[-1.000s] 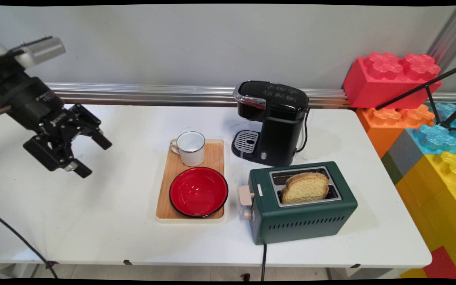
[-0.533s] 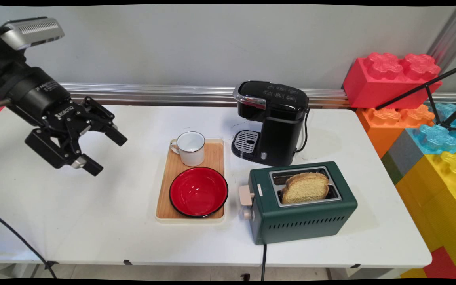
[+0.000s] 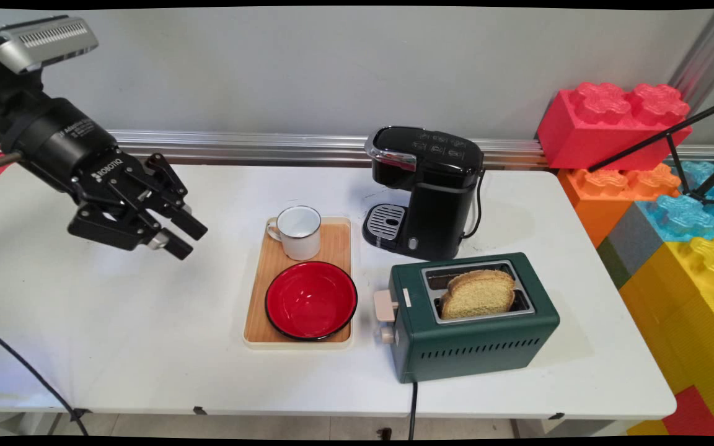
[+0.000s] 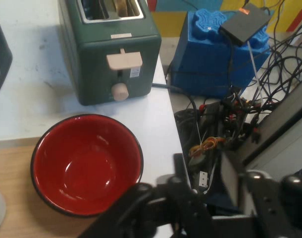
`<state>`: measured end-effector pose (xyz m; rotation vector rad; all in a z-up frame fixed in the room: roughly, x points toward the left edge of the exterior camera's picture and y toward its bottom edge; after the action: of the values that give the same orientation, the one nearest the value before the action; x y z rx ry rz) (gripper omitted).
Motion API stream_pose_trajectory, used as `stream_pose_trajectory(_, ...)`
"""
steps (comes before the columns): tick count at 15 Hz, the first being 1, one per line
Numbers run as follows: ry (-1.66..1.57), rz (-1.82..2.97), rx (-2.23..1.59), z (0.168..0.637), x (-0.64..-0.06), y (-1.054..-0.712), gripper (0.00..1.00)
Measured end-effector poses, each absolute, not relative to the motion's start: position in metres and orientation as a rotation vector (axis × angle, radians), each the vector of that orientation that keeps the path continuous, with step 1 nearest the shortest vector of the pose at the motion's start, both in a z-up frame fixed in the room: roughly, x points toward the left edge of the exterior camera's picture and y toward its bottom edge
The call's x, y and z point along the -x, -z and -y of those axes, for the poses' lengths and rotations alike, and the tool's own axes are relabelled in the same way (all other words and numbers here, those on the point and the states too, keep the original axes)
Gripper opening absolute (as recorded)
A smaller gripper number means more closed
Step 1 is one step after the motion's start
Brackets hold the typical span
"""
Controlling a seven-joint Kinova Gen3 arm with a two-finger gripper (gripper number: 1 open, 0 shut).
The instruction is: Press the toaster switch
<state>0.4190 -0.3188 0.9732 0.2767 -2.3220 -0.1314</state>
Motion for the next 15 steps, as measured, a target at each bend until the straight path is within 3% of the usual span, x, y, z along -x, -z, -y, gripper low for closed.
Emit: stream_pose_trajectory(15, 0.055, 2.347, -0.222, 0.321, -0.35, -0.954, 0.0)
